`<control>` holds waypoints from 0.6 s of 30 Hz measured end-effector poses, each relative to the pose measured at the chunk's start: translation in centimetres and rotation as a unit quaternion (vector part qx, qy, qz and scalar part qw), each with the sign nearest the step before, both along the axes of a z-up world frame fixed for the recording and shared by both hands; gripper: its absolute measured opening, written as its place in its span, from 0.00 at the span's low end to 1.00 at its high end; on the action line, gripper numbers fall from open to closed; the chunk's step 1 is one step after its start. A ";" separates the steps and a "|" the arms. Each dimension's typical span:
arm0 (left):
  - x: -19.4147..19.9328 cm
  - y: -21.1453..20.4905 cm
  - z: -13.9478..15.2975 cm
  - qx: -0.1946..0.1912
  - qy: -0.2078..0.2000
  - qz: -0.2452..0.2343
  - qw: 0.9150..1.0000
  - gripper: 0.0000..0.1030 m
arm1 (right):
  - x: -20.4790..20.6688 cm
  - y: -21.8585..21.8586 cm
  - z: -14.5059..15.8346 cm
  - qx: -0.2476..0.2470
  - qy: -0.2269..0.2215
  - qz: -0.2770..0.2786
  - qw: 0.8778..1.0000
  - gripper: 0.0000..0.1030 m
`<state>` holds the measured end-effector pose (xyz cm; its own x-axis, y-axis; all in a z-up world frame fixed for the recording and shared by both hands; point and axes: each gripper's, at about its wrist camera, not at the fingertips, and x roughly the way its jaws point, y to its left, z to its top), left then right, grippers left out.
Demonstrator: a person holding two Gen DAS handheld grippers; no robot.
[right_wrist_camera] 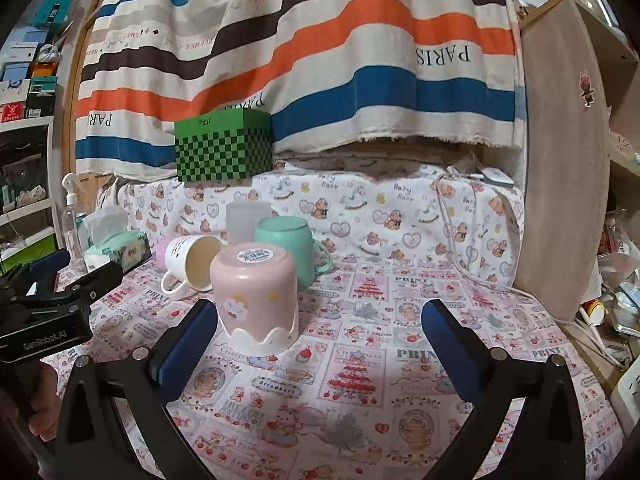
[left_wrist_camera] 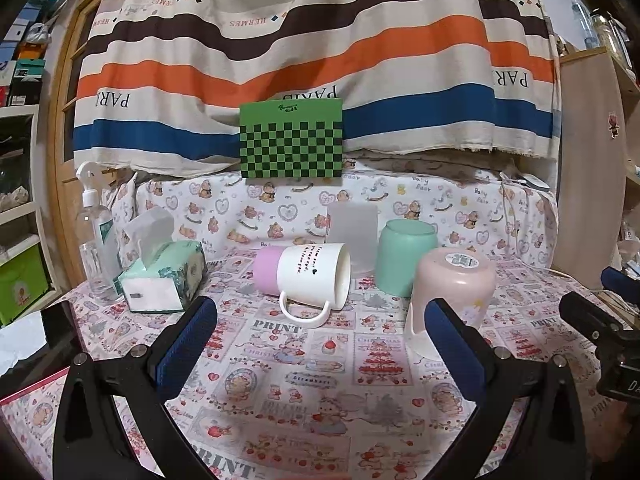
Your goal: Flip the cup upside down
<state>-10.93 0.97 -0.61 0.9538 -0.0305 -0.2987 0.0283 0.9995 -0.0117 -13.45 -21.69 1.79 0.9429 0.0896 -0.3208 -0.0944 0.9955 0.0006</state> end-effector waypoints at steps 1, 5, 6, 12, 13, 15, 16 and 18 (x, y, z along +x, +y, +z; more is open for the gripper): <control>0.0 0.0 0.0 0.000 -0.001 0.000 1.000 1.00 | 0.0 0.0 0.0 0.000 0.000 0.000 1.000 1.00; 0.0 0.0 0.0 0.000 0.001 0.000 1.000 1.00 | 0.0 0.0 0.0 0.000 -0.001 0.000 1.000 1.00; 0.0 0.0 0.0 0.000 0.000 0.000 1.000 1.00 | -0.1 0.0 0.0 0.000 -0.001 0.000 1.000 1.00; 0.1 -0.1 0.0 -0.001 0.001 -0.002 1.000 1.00 | 0.0 0.0 0.0 0.000 0.000 0.000 1.000 1.00; 0.1 -0.1 0.0 0.000 0.001 -0.002 1.000 1.00 | -0.1 0.0 0.0 0.000 0.000 0.000 1.000 1.00; 0.1 -0.1 0.0 0.000 0.001 -0.002 1.000 1.00 | 0.0 0.0 0.0 0.000 0.000 0.000 1.000 1.00; 0.1 -0.2 0.0 0.000 0.001 -0.002 1.000 1.00 | 0.0 0.0 0.0 0.000 0.000 0.000 1.000 1.00; 0.1 -0.1 0.0 0.000 0.002 -0.003 1.000 1.00 | -0.1 0.0 0.0 0.000 0.000 0.000 1.000 1.00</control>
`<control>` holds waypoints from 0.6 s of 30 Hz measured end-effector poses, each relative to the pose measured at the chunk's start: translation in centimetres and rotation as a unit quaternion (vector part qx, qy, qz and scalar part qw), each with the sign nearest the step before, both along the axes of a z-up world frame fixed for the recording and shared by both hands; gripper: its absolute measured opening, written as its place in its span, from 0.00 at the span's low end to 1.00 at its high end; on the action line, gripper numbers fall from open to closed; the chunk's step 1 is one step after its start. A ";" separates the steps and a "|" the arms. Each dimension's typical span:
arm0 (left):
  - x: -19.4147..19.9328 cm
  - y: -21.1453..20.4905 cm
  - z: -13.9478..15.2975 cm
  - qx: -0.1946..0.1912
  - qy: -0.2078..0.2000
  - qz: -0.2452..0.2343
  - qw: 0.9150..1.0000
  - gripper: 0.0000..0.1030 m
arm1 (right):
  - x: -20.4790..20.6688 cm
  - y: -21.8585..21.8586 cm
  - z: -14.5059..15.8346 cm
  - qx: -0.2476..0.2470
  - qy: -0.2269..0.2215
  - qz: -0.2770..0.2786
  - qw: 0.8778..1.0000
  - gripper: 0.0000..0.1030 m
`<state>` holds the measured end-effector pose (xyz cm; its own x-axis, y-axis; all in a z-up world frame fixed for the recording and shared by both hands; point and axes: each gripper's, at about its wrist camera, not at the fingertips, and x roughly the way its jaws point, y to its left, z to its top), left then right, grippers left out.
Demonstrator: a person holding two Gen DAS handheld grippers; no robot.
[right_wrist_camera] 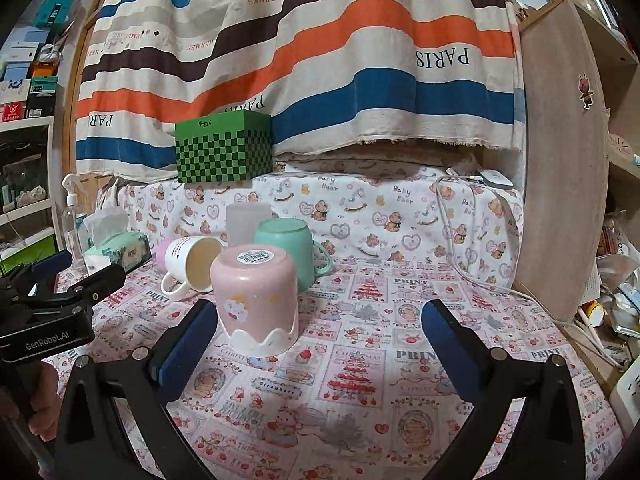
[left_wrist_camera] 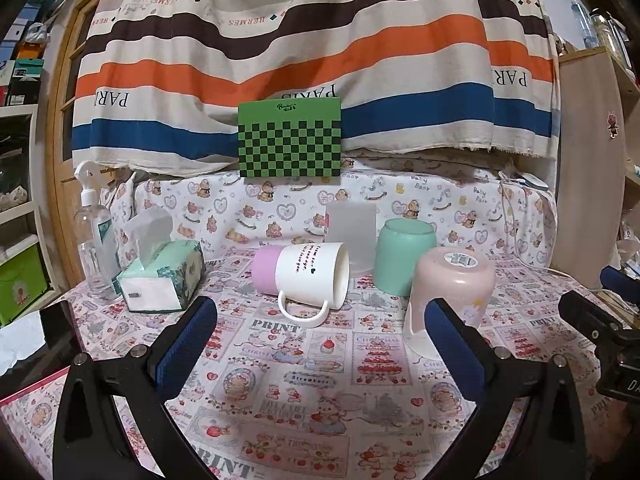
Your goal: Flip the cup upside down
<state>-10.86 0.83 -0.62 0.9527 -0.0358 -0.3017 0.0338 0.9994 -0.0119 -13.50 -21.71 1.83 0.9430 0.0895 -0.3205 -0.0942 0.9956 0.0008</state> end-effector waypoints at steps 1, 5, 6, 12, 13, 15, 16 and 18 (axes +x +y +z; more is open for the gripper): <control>0.0 0.0 0.0 0.000 0.000 0.000 1.000 1.00 | 0.0 0.0 0.0 0.000 0.000 0.000 1.000 1.00; 0.0 0.0 0.0 -0.001 -0.001 0.000 1.000 1.00 | 0.0 -0.1 0.0 0.001 0.000 -0.002 1.000 1.00; -0.1 0.0 0.0 0.000 0.000 0.000 1.000 1.00 | 0.0 0.0 0.0 0.000 0.000 -0.002 1.000 1.00; -0.1 0.0 0.0 0.000 0.000 0.000 1.000 1.00 | 0.0 -0.1 0.0 0.001 0.000 -0.002 1.000 1.00; 0.0 0.0 0.0 0.000 0.000 0.000 1.000 1.00 | 0.0 0.0 0.0 0.001 0.000 -0.002 1.000 1.00; -0.1 0.0 0.0 0.000 -0.001 0.001 1.000 1.00 | 0.0 0.0 0.0 0.001 0.000 -0.002 1.000 1.00; -0.1 0.0 0.0 0.001 -0.001 0.003 1.000 1.00 | 0.0 0.0 0.0 0.001 0.000 -0.002 1.000 1.00; -0.1 0.0 -0.1 0.000 -0.001 0.003 1.000 1.00 | 0.0 0.0 0.0 0.000 0.000 -0.002 1.000 1.00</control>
